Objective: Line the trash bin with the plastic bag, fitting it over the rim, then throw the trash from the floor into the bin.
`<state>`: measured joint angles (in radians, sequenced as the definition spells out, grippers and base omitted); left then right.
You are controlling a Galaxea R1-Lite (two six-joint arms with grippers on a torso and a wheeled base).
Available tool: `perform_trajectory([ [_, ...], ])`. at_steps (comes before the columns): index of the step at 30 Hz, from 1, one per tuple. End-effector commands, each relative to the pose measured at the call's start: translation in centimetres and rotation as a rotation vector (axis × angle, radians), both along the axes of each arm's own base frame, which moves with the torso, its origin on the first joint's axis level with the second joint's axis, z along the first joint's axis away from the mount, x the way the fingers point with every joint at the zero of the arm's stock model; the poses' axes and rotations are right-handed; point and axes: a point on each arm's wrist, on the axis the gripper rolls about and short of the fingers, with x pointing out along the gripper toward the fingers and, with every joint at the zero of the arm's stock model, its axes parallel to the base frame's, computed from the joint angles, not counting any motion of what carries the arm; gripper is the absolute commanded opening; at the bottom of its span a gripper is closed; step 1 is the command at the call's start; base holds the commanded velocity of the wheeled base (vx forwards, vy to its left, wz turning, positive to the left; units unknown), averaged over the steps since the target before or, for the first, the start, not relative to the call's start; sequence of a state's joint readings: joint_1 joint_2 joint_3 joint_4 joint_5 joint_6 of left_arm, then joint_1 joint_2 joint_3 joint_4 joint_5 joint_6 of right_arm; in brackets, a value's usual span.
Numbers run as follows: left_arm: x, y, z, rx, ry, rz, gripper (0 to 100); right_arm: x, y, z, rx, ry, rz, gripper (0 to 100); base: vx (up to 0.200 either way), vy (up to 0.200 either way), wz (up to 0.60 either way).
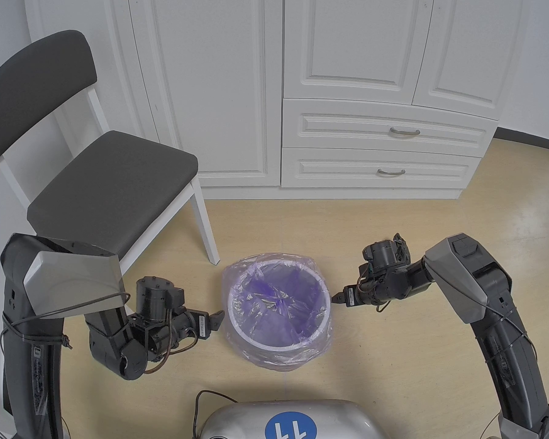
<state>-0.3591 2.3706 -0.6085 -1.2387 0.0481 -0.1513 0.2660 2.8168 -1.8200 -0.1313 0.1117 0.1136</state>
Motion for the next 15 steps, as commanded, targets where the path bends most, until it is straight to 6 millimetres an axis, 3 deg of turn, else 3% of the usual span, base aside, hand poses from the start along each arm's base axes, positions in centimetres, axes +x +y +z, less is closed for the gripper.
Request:
perform_trajectory([
  [1,4.0,-5.3,4.0,0.018,0.039,-0.088,100,-0.6,-2.1,1.7,0.028,-0.068,-0.046,100,0.0,0.0,0.0],
  [15,7.2,-10.7,6.4,0.13,0.233,-0.16,100,-0.7,-1.7,1.1,0.024,-0.063,-0.037,100,0.0,0.0,0.0],
])
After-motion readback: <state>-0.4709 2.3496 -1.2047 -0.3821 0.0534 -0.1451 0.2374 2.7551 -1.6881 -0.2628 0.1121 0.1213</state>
